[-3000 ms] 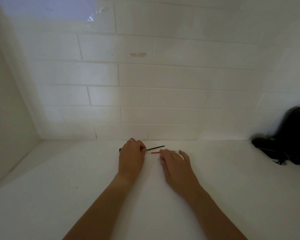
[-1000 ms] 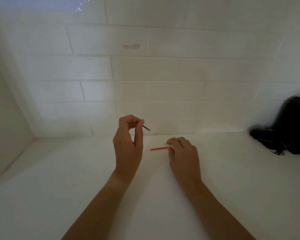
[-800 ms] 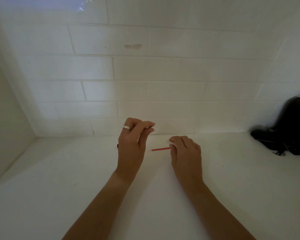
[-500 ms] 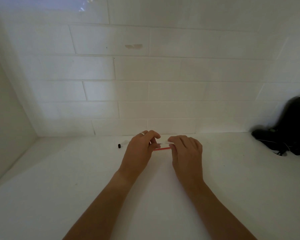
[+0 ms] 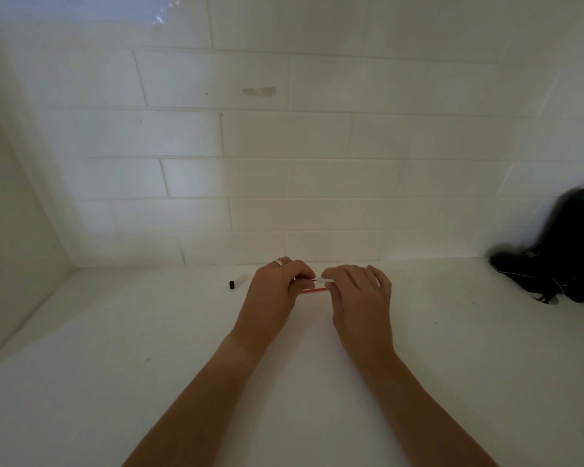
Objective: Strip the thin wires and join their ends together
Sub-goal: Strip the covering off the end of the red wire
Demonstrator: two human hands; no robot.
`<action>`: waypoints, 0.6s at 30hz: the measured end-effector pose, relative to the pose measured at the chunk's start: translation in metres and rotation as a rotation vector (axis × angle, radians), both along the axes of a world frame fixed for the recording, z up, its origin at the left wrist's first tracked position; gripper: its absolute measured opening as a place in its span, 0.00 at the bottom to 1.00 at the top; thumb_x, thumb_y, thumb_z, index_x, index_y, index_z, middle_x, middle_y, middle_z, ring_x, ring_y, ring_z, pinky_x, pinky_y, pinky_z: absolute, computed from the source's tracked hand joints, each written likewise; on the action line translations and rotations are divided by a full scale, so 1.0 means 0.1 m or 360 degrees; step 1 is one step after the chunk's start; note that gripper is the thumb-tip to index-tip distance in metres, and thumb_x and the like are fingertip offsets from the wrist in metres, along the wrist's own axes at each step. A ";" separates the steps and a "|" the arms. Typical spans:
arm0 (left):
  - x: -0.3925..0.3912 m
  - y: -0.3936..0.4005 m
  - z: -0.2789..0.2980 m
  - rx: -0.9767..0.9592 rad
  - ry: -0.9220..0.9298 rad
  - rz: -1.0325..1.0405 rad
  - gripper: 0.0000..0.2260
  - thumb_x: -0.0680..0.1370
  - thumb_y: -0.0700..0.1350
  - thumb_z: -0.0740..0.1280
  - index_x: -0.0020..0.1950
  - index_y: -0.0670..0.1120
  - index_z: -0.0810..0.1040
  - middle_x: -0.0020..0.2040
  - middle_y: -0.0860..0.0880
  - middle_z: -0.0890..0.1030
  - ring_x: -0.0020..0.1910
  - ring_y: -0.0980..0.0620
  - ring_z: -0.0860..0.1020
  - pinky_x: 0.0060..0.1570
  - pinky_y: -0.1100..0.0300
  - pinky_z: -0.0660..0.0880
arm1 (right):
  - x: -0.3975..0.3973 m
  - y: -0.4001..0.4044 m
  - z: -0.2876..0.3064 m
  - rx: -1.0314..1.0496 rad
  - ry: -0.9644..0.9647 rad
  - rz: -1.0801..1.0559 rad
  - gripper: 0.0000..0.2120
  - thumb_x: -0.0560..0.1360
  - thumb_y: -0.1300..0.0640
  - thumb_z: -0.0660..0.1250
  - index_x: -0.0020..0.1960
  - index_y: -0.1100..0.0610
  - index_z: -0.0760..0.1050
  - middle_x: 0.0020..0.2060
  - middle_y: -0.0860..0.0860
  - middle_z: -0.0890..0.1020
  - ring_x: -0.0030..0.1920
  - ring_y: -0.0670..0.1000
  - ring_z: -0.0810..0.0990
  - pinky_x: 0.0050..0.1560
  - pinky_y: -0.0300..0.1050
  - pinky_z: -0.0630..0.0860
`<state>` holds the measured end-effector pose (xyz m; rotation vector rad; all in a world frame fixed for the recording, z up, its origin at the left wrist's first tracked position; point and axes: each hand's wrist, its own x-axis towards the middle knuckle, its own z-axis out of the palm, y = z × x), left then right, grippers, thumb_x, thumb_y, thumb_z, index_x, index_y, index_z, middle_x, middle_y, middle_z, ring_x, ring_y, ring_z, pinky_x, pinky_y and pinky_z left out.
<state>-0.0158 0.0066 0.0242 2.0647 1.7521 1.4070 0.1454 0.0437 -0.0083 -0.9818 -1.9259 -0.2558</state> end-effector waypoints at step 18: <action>-0.05 0.02 -0.06 -0.0019 0.0236 0.0167 0.06 0.77 0.47 0.71 0.52 0.49 0.83 0.43 0.53 0.83 0.44 0.53 0.81 0.51 0.51 0.77 | 0.00 0.03 -0.03 -0.0069 -0.0047 0.0078 0.06 0.79 0.60 0.65 0.52 0.51 0.80 0.46 0.45 0.83 0.49 0.50 0.81 0.66 0.57 0.68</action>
